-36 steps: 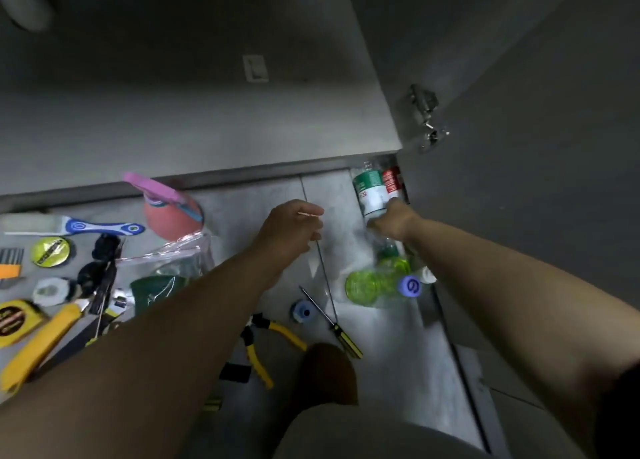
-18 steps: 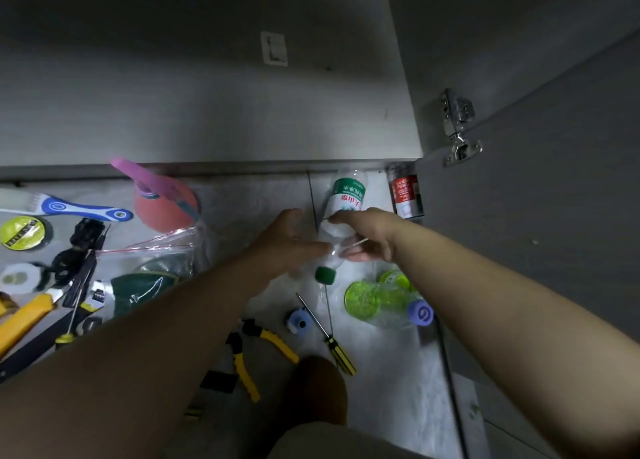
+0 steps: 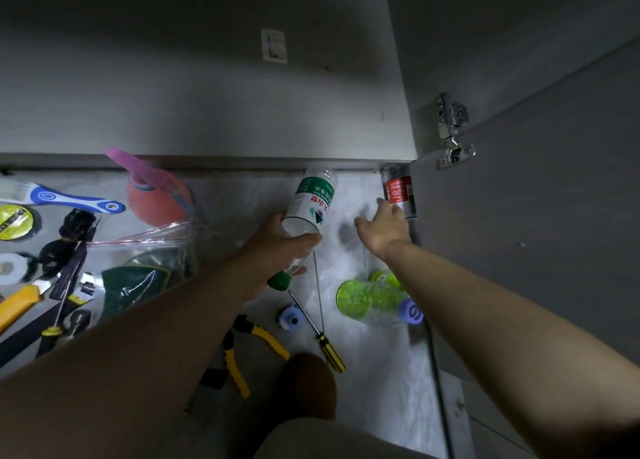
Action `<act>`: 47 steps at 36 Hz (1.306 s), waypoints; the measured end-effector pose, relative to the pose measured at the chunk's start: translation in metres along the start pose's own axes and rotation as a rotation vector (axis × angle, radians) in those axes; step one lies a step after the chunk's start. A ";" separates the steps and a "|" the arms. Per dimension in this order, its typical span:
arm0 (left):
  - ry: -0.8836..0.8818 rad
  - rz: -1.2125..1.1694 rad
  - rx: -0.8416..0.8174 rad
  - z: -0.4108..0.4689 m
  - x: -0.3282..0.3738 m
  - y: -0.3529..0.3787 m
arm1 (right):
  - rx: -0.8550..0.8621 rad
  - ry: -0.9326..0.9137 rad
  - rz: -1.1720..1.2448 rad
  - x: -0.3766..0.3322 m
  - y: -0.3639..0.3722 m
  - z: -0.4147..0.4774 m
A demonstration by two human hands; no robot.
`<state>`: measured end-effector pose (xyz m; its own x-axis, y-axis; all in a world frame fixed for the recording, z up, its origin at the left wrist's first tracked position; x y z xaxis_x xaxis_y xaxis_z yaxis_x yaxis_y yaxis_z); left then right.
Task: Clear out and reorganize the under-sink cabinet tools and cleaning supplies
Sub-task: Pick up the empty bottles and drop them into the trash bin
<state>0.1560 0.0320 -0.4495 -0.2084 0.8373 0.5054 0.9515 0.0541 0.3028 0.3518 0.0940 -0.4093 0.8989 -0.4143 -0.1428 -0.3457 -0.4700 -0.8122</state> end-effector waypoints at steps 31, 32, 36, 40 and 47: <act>-0.011 0.032 0.072 -0.004 -0.013 -0.025 | 0.139 0.344 0.045 0.002 0.017 0.015; -0.010 0.033 0.071 -0.006 -0.013 -0.026 | 0.128 0.379 0.065 0.004 0.018 0.017; -0.009 0.040 0.078 -0.011 -0.013 -0.028 | 0.076 0.404 0.164 0.005 0.018 0.019; -0.023 0.050 0.071 -0.016 -0.014 -0.027 | 0.126 0.351 0.323 -0.003 0.016 0.012; 0.005 -0.044 0.071 -0.041 -0.018 -0.016 | 0.124 0.270 0.700 -0.022 -0.013 -0.026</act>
<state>0.1349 -0.0064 -0.4301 -0.2516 0.8304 0.4971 0.9550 0.1296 0.2669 0.3295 0.0889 -0.3814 0.3781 -0.7677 -0.5173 -0.7638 0.0570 -0.6429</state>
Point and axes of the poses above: each hand's wrist, its own z-axis towards the middle knuckle, its own y-axis out of the palm, x = y × z, the point moved 3 cm from there along z, towards the middle knuckle, and after that the axes turned 5 degrees about -y, right-handed, at the moved point
